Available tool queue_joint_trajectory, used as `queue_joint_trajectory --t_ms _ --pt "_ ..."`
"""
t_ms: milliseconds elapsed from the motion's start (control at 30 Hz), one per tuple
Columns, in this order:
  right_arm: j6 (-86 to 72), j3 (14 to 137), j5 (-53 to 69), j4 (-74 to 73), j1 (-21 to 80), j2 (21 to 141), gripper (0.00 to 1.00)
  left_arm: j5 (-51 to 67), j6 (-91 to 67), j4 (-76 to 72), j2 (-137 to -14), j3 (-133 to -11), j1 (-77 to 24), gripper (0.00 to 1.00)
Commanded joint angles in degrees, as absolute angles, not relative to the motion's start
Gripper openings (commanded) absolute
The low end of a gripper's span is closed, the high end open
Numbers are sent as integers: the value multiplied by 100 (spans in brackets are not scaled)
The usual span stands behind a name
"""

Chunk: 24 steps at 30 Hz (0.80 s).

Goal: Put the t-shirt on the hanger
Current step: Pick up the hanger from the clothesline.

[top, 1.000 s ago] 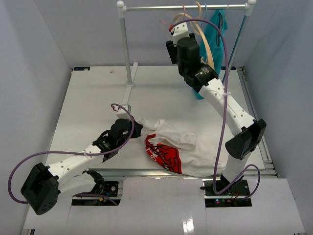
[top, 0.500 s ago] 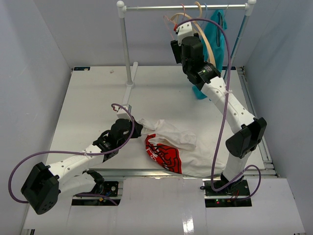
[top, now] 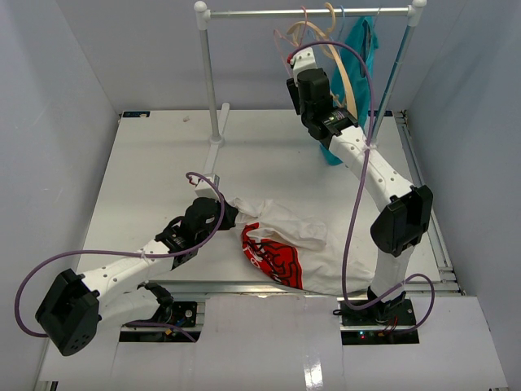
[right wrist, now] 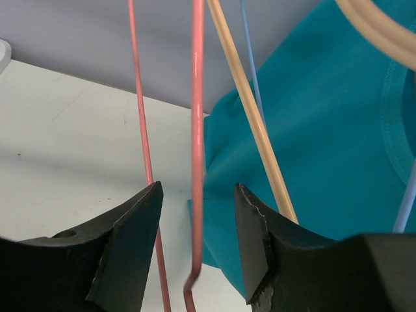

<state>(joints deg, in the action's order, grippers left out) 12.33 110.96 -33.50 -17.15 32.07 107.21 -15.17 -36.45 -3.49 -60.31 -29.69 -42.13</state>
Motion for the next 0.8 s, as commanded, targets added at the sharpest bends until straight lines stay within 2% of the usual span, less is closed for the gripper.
queue_joint_trajectory --t_ms 0,300,567,767 --pt "1098 11112 -3221 -1573 3190 10740 42 -1424 -3621 -475 -5986 -3016 -4227 0" --pt "967 11272 -2873 -1637 3190 10643 8 -1371 -3621 -475 -6021 -3041 -4228 0" --pt "1002 11810 -2767 -1868 3190 10491 8 -1362 -3614 -476 -6022 -3040 -4228 0" --pt "1033 11697 -2555 -1881 3188 10115 8 -1382 -3615 -475 -5994 -3032 -4228 0"
